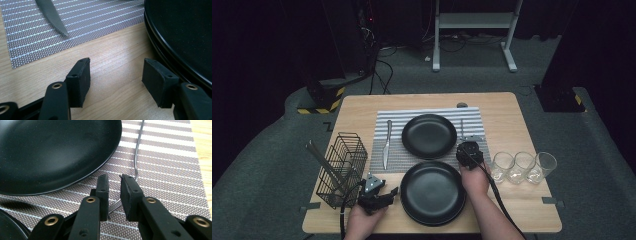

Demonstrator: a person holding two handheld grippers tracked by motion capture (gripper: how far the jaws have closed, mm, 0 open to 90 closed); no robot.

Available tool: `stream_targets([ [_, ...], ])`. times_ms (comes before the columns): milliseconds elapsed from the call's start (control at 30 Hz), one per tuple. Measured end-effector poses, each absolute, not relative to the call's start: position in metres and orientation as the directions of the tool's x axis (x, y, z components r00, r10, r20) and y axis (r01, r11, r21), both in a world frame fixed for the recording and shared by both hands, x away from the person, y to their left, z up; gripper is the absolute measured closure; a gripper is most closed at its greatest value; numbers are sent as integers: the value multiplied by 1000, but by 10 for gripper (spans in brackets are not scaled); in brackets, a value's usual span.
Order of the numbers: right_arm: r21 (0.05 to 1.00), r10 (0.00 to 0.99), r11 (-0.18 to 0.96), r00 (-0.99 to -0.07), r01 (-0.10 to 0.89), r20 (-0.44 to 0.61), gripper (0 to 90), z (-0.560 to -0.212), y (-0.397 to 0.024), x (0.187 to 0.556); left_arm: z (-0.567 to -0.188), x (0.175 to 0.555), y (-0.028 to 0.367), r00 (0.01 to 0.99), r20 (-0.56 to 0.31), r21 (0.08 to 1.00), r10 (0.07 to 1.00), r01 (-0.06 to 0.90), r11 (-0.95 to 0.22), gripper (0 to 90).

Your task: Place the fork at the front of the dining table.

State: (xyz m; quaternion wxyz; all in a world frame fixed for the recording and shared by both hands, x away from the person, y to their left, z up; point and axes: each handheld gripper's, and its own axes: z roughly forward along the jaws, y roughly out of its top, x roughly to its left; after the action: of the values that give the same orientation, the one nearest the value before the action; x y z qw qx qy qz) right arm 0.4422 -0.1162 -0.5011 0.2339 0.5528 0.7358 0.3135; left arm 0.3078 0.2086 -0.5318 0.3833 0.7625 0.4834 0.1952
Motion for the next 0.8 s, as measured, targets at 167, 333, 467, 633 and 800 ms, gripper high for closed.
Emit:
stream_targets([
  [167, 725, 961, 192, -277, 662, -1, 767, -502, -119, 441, -532, 308, 209, 456, -71, 773, 887, 587, -240, 397],
  [333, 728, 963, 186, -268, 659, -3, 793, -501, -120, 440, -532, 308, 209, 455, -73, 774, 887, 587, -238, 397],
  [467, 726, 966, 180, -257, 664, -4, 790, -501, -120, 440, -532, 308, 208, 456, -71, 773, 887, 587, -240, 399],
  [633, 718, 968, 163, -249, 677, 15, 728, -504, -120, 440, -532, 307, 207, 456, -63, 773, 888, 585, -246, 399],
  [800, 740, 967, 173, -255, 650, -3, 843, -499, -121, 433, -532, 308, 206, 460, -52, 772, 887, 581, -256, 399],
])
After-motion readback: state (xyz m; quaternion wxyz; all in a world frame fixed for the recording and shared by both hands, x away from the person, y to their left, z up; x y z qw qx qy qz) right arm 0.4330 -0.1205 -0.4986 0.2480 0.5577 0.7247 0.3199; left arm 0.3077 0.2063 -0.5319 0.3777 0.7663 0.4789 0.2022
